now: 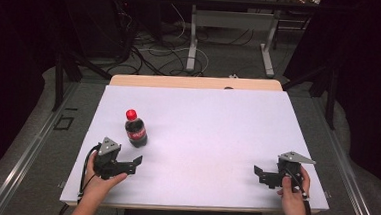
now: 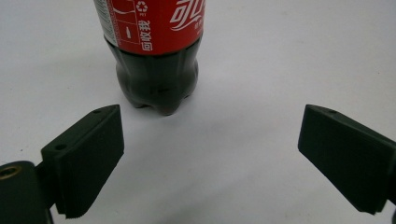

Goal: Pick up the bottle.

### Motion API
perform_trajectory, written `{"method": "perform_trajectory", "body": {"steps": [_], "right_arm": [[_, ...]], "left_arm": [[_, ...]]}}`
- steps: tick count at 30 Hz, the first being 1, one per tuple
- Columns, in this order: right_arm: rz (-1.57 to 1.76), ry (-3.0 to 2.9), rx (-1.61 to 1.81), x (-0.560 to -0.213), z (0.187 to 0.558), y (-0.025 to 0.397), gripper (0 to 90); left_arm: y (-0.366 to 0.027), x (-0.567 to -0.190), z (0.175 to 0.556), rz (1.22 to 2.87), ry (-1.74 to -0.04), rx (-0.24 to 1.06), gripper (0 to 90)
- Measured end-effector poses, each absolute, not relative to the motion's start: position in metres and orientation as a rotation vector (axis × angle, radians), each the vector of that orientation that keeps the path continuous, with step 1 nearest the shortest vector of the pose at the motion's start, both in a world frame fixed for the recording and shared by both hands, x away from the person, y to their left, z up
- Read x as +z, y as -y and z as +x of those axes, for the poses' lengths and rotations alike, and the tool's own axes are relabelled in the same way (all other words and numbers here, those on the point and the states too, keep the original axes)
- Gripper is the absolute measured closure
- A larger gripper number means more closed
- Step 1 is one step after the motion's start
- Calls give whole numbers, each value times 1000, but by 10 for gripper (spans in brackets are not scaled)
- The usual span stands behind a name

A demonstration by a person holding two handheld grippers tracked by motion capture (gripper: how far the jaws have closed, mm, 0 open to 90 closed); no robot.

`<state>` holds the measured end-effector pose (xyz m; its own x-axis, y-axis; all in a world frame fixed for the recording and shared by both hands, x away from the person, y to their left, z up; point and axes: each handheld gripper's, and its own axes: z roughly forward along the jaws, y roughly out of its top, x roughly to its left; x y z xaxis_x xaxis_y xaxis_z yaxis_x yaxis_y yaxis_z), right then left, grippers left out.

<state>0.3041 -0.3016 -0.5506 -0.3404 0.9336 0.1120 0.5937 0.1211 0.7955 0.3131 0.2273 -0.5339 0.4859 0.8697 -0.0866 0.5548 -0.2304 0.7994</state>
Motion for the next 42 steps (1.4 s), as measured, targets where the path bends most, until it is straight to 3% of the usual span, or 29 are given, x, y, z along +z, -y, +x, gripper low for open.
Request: {"method": "perform_trajectory", "body": {"steps": [14,28,42], "right_arm": [[1479,-1983,1077,-551,304,300,0],[1477,-1978,1076,-551,304,300,0],[1483,-1984,1074,-552,305,299,0]], "left_arm": [[-233,-518,346,1845,-1235,481,153],[-222,-508,389,1841,-1249,468,165],[-218,-518,393,1874,-1245,481,259]]}}
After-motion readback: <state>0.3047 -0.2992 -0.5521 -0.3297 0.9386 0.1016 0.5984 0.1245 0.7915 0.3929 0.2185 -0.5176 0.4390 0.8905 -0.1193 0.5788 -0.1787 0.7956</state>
